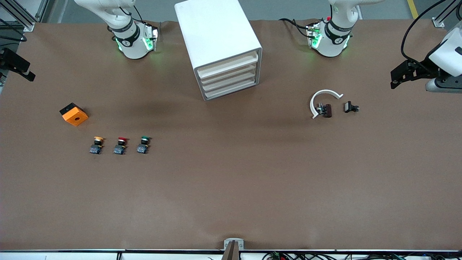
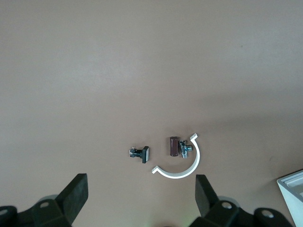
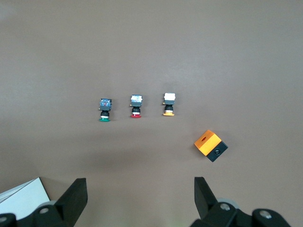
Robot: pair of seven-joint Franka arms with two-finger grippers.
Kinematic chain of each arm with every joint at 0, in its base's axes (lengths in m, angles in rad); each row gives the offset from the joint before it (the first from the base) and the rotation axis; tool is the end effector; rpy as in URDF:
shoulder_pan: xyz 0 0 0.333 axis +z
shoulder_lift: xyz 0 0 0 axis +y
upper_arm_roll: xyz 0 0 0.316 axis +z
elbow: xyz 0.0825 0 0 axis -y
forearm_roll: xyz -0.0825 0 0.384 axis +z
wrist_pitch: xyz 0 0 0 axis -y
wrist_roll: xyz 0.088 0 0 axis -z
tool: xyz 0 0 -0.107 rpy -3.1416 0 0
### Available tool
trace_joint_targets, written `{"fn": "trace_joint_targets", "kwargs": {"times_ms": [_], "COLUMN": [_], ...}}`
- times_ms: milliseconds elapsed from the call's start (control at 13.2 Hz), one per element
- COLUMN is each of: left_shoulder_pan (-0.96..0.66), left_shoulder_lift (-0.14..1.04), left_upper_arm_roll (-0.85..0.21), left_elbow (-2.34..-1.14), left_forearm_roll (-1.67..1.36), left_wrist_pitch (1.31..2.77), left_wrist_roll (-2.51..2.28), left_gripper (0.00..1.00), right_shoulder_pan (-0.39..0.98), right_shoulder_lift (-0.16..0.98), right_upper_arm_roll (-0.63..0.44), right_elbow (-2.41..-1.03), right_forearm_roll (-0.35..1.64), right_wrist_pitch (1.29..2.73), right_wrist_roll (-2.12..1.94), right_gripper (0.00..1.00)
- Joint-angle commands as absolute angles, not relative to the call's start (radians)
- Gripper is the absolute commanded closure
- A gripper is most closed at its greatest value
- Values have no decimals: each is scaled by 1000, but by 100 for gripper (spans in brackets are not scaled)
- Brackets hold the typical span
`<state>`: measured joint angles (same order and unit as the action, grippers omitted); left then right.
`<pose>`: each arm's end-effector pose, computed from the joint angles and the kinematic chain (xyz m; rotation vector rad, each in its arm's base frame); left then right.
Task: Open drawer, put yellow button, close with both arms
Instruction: 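Move the left gripper toward the white drawer cabinet's drawer handle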
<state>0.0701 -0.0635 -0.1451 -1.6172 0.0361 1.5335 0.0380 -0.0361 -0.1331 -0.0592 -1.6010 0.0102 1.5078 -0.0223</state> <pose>0.5294 -0.0384 0.6336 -3.0910 0.1727 0.0310 0.5032 -0.0494 0.6751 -3.1233 0.1122 -0.0635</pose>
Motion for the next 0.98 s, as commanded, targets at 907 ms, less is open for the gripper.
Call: {"fn": "trace_joint_targets", "kwargs": {"times_ms": [907], "left_shoulder_pan": [66], "left_shoulder_lift": [23], "left_upper_arm_roll": [-141], "left_elbow": [-1582], "left_forearm_roll": [-1], "left_wrist_pitch": [1555], "left_wrist_roll": [-52], "left_gripper": [0], "right_shoulder_pan": [-29], "right_shoulder_lift": [-130], "right_upper_arm_roll": [-61], "right_elbow": [-1572], "right_forearm_roll": [20], "right_wrist_pitch": [1506], "right_wrist_roll": [-14], "right_gripper": [0]}}
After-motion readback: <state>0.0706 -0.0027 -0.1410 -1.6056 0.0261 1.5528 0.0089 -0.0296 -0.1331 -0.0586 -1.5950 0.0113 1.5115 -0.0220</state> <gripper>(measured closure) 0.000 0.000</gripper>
